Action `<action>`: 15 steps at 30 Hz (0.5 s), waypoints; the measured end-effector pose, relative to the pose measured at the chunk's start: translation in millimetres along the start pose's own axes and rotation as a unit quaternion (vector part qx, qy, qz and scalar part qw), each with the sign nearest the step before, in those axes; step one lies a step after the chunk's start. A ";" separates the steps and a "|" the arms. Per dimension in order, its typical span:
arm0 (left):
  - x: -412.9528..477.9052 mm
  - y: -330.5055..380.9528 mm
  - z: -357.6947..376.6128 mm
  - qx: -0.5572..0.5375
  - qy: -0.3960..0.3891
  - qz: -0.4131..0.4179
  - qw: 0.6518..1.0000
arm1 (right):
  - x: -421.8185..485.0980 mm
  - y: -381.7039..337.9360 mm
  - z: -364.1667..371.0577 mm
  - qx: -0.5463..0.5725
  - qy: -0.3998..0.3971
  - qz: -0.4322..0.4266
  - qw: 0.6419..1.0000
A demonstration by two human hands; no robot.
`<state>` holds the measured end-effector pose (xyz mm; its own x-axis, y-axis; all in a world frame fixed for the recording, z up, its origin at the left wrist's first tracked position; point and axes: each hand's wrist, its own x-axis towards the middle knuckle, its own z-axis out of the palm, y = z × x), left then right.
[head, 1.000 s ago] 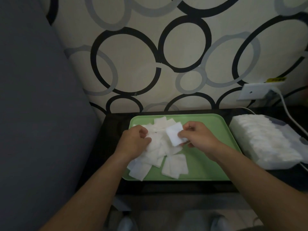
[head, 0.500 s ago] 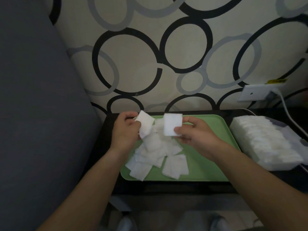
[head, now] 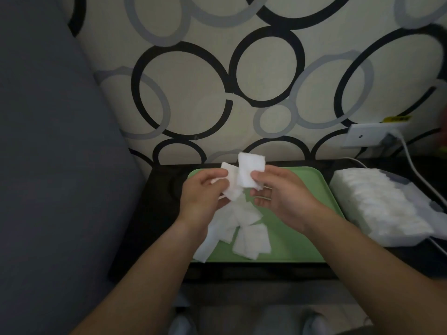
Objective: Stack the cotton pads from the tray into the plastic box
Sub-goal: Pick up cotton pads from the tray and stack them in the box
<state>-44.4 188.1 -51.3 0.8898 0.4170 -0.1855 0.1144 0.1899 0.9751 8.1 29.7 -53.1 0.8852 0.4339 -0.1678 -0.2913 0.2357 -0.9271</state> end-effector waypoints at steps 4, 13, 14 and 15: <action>-2.3 0.5 -1.1 0.035 -0.030 0.011 0.999 | -3.5 -2.9 -5.6 -0.146 -0.036 -0.039 0.988; -9.3 -1.1 6.0 0.042 -0.088 0.037 0.995 | 1.4 1.2 -11.0 -0.292 0.004 -0.080 0.953; -9.1 -1.4 6.1 0.036 -0.088 0.034 0.995 | 2.0 2.3 -11.2 -0.291 0.008 -0.080 0.953; -8.5 -1.9 6.3 0.029 -0.087 0.030 0.995 | 2.2 3.3 -11.4 -0.291 0.012 -0.080 0.953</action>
<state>-49.4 178.6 -50.9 0.9583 0.2644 -0.1085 0.0800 0.1163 0.9900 13.2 21.6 -60.4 0.9118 0.4106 -0.0100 0.0925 -0.2290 -0.9690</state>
